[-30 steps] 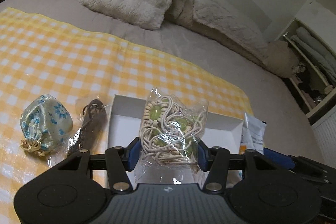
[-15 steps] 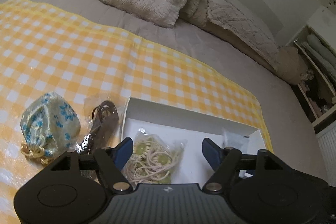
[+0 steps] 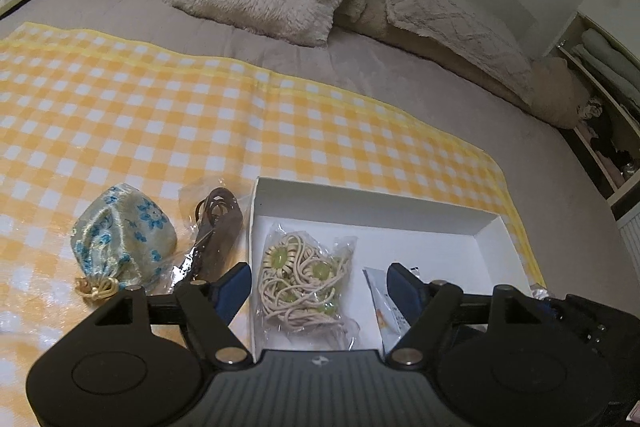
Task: Organize soft objects
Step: 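Move both tools back toward the floral pouch and brown-item bag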
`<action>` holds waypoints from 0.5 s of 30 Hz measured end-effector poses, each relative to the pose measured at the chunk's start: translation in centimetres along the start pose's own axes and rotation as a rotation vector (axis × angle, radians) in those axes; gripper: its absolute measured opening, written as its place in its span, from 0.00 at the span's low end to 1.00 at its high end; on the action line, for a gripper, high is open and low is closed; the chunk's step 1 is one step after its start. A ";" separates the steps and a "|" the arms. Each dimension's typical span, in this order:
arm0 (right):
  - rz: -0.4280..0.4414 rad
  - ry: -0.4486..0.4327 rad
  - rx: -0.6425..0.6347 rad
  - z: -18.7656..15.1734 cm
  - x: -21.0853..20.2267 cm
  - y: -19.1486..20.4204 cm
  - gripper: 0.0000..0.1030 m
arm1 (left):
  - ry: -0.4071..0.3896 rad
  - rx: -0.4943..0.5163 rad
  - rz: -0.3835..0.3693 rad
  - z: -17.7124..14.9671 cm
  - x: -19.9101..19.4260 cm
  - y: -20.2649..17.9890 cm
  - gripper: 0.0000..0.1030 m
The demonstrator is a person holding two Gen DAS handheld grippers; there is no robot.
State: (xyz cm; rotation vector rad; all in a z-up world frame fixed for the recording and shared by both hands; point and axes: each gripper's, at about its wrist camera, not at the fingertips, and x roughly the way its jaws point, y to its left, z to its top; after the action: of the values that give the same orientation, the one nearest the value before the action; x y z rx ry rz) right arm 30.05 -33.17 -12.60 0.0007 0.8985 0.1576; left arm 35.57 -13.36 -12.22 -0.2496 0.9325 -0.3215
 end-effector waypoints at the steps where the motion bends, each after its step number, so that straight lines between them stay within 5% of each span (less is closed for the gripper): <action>1: 0.000 -0.004 0.001 0.0 -0.3 0.0 0.74 | -0.002 0.005 0.002 -0.1 -0.3 -0.1 0.74; 15: -0.008 -0.118 0.097 -0.5 -6.1 -1.0 0.75 | -0.051 0.072 0.011 -1.0 -4.9 -1.5 0.78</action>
State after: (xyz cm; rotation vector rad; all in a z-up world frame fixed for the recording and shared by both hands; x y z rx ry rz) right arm 26.10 -35.06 -8.22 0.0950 0.7879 0.1052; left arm 31.80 -12.98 -8.57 -0.1853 0.8700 -0.3367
